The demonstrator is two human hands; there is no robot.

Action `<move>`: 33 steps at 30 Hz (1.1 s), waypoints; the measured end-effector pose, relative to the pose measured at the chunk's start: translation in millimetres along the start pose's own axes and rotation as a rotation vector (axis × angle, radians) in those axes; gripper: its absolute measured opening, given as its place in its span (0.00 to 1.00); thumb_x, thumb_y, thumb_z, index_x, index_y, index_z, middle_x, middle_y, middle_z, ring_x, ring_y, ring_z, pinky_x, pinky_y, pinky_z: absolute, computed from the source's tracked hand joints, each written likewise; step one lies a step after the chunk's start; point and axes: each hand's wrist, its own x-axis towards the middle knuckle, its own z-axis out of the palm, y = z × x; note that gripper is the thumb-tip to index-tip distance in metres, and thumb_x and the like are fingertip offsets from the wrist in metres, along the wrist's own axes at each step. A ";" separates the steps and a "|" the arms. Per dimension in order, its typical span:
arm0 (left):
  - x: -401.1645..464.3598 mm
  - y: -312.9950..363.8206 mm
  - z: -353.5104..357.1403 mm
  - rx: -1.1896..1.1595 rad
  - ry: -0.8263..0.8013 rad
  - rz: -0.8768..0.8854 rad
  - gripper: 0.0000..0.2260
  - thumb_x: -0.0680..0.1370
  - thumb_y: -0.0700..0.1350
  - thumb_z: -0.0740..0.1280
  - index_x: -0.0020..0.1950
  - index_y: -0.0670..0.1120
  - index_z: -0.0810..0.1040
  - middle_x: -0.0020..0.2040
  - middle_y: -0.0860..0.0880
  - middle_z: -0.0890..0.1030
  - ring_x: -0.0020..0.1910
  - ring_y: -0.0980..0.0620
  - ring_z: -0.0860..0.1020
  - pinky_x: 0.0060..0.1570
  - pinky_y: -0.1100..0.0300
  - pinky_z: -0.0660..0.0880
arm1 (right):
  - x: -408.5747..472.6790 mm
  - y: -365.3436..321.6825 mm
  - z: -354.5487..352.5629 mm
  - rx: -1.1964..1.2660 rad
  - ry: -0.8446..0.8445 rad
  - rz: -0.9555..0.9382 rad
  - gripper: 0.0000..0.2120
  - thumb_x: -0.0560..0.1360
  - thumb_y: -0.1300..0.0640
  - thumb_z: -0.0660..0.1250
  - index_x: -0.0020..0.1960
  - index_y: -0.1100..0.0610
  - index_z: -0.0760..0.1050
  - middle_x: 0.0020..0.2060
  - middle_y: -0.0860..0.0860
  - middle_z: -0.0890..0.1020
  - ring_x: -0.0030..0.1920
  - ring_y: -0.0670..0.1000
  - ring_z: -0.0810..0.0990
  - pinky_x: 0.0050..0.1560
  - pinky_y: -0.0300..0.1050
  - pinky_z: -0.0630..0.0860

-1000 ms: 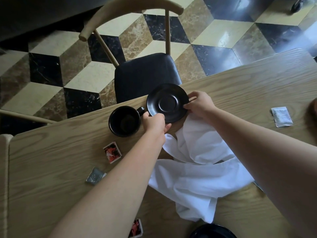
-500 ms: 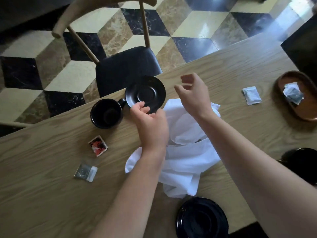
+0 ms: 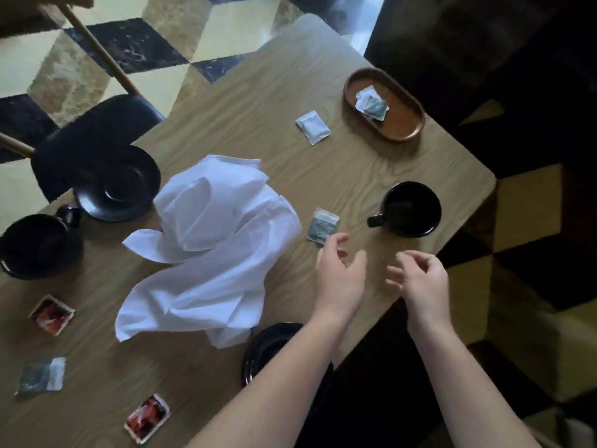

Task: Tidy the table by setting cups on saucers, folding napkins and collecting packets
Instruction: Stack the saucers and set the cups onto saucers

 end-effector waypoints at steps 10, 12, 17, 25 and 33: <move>72.4 31.1 48.5 -0.010 -0.086 -0.195 0.37 0.69 0.57 0.76 0.75 0.50 0.67 0.61 0.44 0.80 0.58 0.44 0.81 0.59 0.44 0.79 | 95.0 -33.2 -20.4 -0.107 -0.021 -0.004 0.25 0.73 0.44 0.70 0.70 0.45 0.72 0.66 0.50 0.78 0.65 0.54 0.77 0.65 0.58 0.76; 76.0 31.1 52.9 -0.023 -0.082 -0.203 0.37 0.69 0.54 0.77 0.74 0.46 0.68 0.53 0.46 0.81 0.51 0.45 0.83 0.56 0.45 0.81 | 97.6 -35.2 -18.2 -0.148 -0.040 -0.034 0.19 0.76 0.49 0.69 0.67 0.47 0.76 0.61 0.50 0.81 0.62 0.54 0.79 0.65 0.58 0.77; 73.0 34.1 53.4 0.062 -0.024 -0.205 0.30 0.69 0.52 0.77 0.66 0.41 0.75 0.57 0.43 0.81 0.56 0.43 0.81 0.60 0.46 0.78 | 88.4 -36.0 -21.9 -0.200 -0.075 -0.104 0.11 0.77 0.59 0.66 0.55 0.46 0.78 0.51 0.47 0.82 0.58 0.53 0.80 0.61 0.56 0.79; -2.3 16.4 -42.2 0.177 -0.141 -0.164 0.14 0.71 0.48 0.77 0.50 0.40 0.84 0.43 0.43 0.85 0.40 0.48 0.80 0.48 0.51 0.82 | 8.6 -21.5 -20.7 -0.209 -0.333 -0.230 0.20 0.73 0.66 0.66 0.62 0.51 0.80 0.53 0.51 0.85 0.57 0.52 0.83 0.59 0.58 0.81; -91.0 -59.1 -128.1 0.130 -0.072 -0.315 0.12 0.73 0.43 0.75 0.55 0.43 0.80 0.44 0.48 0.85 0.38 0.54 0.83 0.43 0.58 0.82 | -73.6 27.1 13.1 -0.449 -0.619 -0.280 0.22 0.71 0.68 0.67 0.62 0.51 0.81 0.53 0.47 0.85 0.58 0.46 0.82 0.62 0.54 0.79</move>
